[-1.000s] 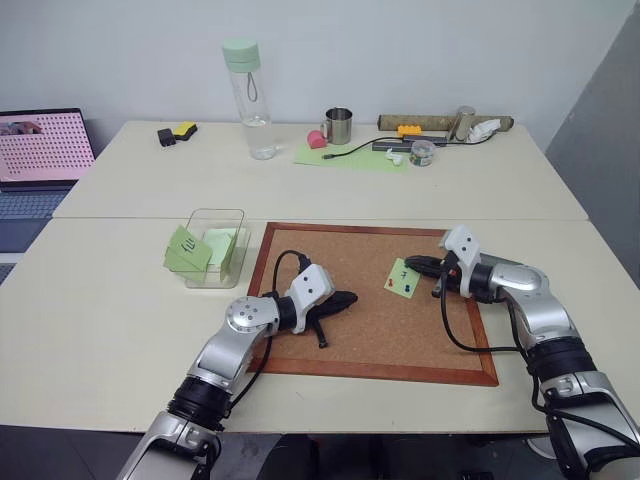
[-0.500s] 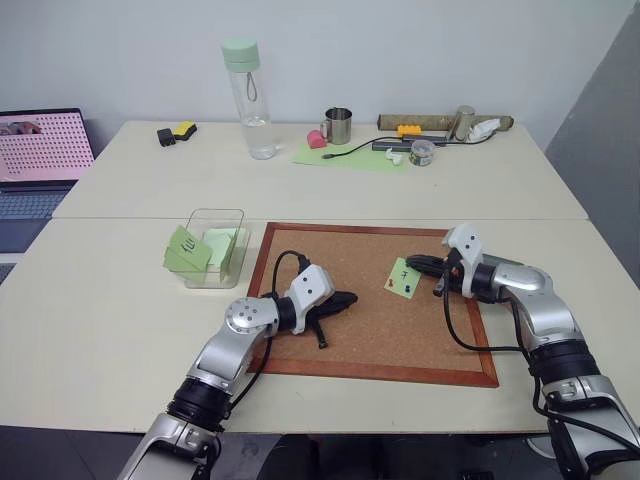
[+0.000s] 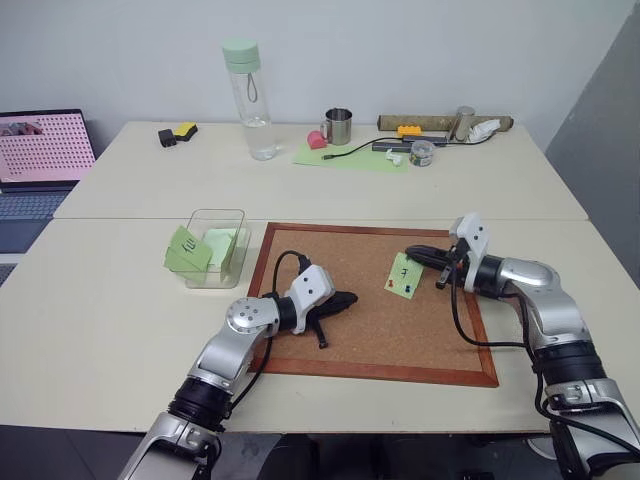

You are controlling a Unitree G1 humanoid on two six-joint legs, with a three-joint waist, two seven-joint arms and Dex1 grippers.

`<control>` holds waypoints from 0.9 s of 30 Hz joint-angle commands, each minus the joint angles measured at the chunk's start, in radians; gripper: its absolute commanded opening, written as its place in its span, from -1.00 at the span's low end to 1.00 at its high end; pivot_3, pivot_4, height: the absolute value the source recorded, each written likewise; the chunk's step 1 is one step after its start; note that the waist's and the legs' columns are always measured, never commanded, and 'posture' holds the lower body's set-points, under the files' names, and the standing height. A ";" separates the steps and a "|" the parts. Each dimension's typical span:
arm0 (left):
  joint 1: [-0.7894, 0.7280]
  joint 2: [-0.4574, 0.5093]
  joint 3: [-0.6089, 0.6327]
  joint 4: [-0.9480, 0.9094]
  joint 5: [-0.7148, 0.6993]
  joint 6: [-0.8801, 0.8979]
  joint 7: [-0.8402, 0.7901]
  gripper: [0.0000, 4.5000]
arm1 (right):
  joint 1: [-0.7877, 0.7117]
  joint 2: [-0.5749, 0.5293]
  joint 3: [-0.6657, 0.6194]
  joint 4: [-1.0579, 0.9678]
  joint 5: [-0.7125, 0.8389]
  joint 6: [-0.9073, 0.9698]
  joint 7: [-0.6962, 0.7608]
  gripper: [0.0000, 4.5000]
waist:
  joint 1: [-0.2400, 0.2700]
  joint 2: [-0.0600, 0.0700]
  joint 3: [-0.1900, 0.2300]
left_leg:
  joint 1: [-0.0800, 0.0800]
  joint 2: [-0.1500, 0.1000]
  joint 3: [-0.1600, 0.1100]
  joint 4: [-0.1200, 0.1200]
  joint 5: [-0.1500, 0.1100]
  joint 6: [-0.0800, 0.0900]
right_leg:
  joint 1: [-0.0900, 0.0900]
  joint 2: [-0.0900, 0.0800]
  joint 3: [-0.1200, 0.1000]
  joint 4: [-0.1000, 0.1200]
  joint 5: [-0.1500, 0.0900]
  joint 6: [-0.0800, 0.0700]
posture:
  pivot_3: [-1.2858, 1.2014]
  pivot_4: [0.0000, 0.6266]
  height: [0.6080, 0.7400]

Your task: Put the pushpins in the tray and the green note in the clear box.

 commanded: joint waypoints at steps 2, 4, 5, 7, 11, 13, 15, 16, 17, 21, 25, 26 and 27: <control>0.026 0.002 -0.031 0.061 0.043 0.020 0.006 -1.00 | 0.001 -0.037 -0.057 -0.088 0.052 0.033 0.005 -0.99 | 0.000 0.000 0.000 | 0.000 0.000 0.000 0.000 0.000 0.000 | 0.000 0.000 0.000 0.000 0.000 0.000 | 0.03 -0.52 1.00; 0.025 0.001 -0.032 0.063 0.043 0.020 0.006 -1.00 | 0.003 -0.042 -0.061 -0.098 0.058 0.043 0.003 -0.99 | 0.000 0.000 0.000 | 0.000 0.000 0.000 0.000 0.000 0.000 | 0.000 0.000 0.000 0.000 0.000 0.000 | 0.03 -0.52 1.00; 0.024 -0.001 -0.033 0.066 0.044 0.018 0.007 -1.00 | 0.006 -0.048 -0.069 -0.105 0.063 0.050 0.002 -0.99 | 0.000 0.000 -0.001 | 0.000 0.000 0.000 0.000 0.000 0.000 | 0.001 0.000 0.000 0.000 0.000 0.000 | 0.03 -0.52 1.00; 0.024 -0.004 -0.036 0.069 0.045 0.016 0.008 -1.00 | 0.017 -0.064 -0.086 -0.123 0.075 0.064 0.001 -0.99 | 0.000 0.001 -0.001 | 0.000 0.000 0.000 0.000 0.000 0.000 | 0.001 0.000 0.000 0.000 0.000 0.000 | 0.03 -0.52 1.00; 0.023 -0.009 -0.034 0.071 0.046 0.016 0.012 -1.00 | 0.053 -0.119 -0.126 -0.153 0.088 0.086 0.000 -0.99 | 0.005 0.001 -0.001 | 0.000 0.000 0.000 0.000 0.000 0.000 | 0.001 0.000 0.000 -0.001 0.000 0.000 | 0.03 -0.52 1.00; 0.025 -0.009 -0.034 0.068 0.046 0.017 0.012 -1.00 | 0.071 -0.134 -0.134 -0.160 0.085 0.091 -0.006 -0.99 | 0.004 0.001 -0.001 | 0.000 0.000 0.000 0.000 0.000 0.000 | 0.001 0.000 0.000 -0.001 0.000 0.000 | 0.03 -0.52 1.00; 0.026 -0.008 -0.034 0.066 0.045 0.018 0.012 -1.00 | 0.089 -0.141 -0.130 -0.184 0.081 0.095 -0.008 -0.99 | 0.003 0.001 -0.001 | 0.000 0.000 0.000 0.000 0.000 0.000 | 0.001 0.000 0.000 -0.001 0.000 0.000 | 0.03 -0.52 1.00; 0.024 -0.008 -0.034 0.068 0.045 0.018 0.010 -1.00 | 0.103 -0.143 -0.111 -0.212 0.075 0.098 -0.001 -0.99 | 0.003 0.002 -0.002 | 0.001 0.000 0.000 0.000 0.000 0.000 | 0.001 0.000 0.000 0.000 0.000 0.000 | 0.03 -0.52 1.00; 0.023 -0.009 -0.034 0.069 0.045 0.018 0.009 -1.00 | 0.113 -0.145 -0.097 -0.232 0.071 0.100 0.005 -0.99 | 0.003 0.002 -0.002 | 0.001 0.000 0.000 0.000 0.000 0.000 | 0.002 0.000 0.000 0.000 0.000 0.000 | 0.03 -0.52 1.00; 0.017 -0.008 -0.034 0.071 0.046 0.019 0.006 -1.00 | 0.138 -0.145 -0.039 -0.320 0.053 0.126 0.005 -0.99 | 0.002 0.002 -0.002 | 0.001 0.000 0.000 0.000 0.000 0.000 | 0.002 0.000 0.000 0.000 0.000 0.000 | 0.03 -0.52 1.00; 0.017 -0.009 -0.033 0.068 0.046 0.020 0.011 -1.00 | 0.151 -0.154 -0.004 -0.370 0.043 0.161 -0.013 -0.79 | 0.004 0.002 -0.002 | 0.001 0.000 0.000 0.000 0.000 0.000 | 0.002 0.000 0.000 -0.001 0.000 0.000 | 0.03 -0.52 1.00; 0.019 -0.009 -0.033 0.066 0.045 0.020 0.012 -1.00 | 0.157 -0.159 0.006 -0.386 0.040 0.169 -0.012 -0.73 | 0.004 0.002 -0.002 | 0.001 0.000 0.000 0.000 0.000 0.000 | 0.002 0.000 0.000 -0.001 0.000 0.000 | 0.03 -0.52 1.00; 0.020 -0.008 -0.032 0.065 0.045 0.021 0.012 -1.00 | 0.161 -0.163 0.015 -0.401 0.036 0.177 -0.011 -0.61 | 0.004 0.002 -0.002 | 0.001 0.000 0.000 0.000 0.000 0.000 | 0.002 0.000 0.000 -0.001 0.000 0.000 | 0.03 -0.52 1.00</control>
